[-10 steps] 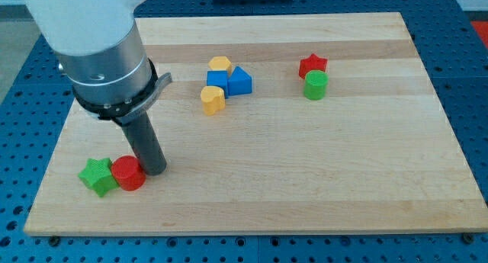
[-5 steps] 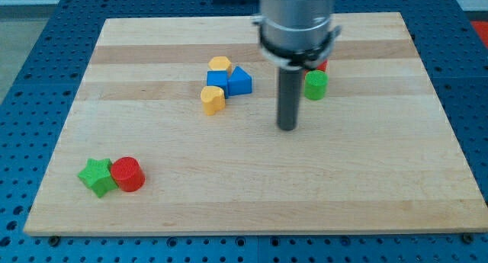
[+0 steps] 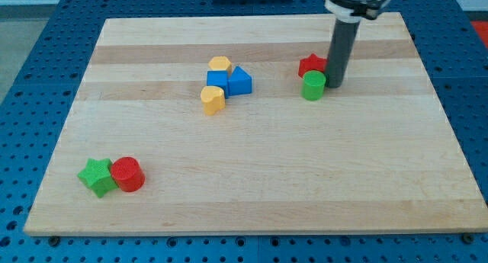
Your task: Push the green circle into the red circle
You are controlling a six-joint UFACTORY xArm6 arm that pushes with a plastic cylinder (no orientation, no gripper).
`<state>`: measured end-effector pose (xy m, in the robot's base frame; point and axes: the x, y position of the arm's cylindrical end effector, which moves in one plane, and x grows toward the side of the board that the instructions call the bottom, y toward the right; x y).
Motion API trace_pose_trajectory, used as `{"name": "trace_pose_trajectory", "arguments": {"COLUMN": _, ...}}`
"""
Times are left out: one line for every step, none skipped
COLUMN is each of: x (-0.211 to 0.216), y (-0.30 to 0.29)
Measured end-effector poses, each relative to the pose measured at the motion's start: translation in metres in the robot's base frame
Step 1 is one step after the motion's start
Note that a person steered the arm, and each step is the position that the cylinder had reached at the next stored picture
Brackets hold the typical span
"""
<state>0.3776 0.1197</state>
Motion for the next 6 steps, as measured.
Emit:
{"name": "trace_pose_trajectory", "arguments": {"x": 0.0, "y": -0.029}}
{"name": "trace_pose_trajectory", "arguments": {"x": 0.013, "y": -0.049}}
{"name": "trace_pose_trajectory", "arguments": {"x": 0.038, "y": -0.068}}
{"name": "trace_pose_trajectory", "arguments": {"x": 0.053, "y": -0.099}}
{"name": "trace_pose_trajectory", "arguments": {"x": 0.054, "y": -0.14}}
{"name": "trace_pose_trajectory", "arguments": {"x": 0.054, "y": -0.177}}
